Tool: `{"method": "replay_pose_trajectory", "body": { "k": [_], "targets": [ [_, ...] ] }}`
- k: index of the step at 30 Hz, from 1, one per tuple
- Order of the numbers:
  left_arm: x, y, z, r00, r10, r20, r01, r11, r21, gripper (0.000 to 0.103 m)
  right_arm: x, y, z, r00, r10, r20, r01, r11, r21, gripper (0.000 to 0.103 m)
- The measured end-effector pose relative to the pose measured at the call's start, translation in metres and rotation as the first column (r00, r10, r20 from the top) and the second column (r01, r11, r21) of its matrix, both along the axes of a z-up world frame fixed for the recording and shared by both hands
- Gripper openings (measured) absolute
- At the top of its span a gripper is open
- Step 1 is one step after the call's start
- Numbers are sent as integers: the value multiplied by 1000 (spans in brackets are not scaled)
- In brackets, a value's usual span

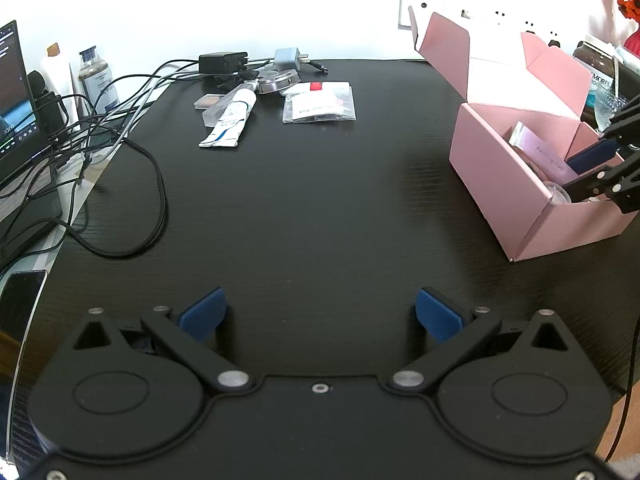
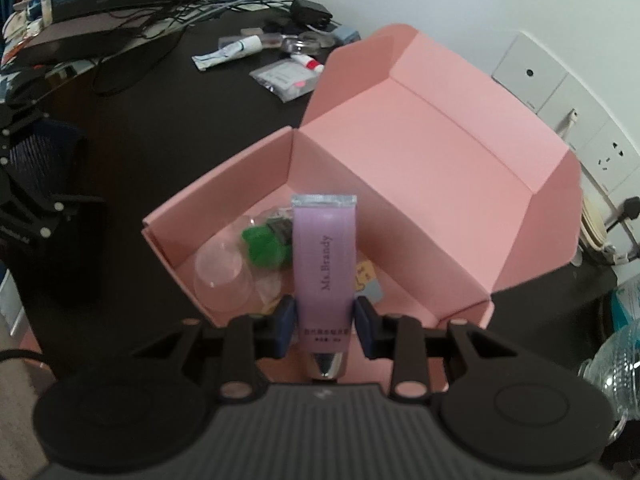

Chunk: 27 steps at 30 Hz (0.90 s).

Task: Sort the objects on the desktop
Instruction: 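Lower the pink Ms.Brandy tube into the pink box with the right gripper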

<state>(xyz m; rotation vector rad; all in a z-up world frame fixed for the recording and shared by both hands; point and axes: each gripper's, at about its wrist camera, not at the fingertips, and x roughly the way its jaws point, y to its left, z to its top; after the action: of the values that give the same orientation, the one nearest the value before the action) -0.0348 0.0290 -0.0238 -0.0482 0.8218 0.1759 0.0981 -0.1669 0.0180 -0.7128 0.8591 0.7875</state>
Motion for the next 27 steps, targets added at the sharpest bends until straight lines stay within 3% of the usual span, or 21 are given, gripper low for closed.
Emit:
{"method": "replay_pose_trajectory", "body": {
  "k": [8,18,27],
  "targets": [
    [1,0,0,1000,-1,-2,1,1000,-1,103,12,2,-2,998,5,-58,-5,1000,9,32],
    [1,0,0,1000,0,-3,0,1000,-1,103,35,-4,-8,980,-41,-193,49,998,35,32],
    [1,0,1,1000,-2,-6,2,1000,-2,103,34,-7,-9,980,-61,-191,74,996,58,32]
  ]
}}
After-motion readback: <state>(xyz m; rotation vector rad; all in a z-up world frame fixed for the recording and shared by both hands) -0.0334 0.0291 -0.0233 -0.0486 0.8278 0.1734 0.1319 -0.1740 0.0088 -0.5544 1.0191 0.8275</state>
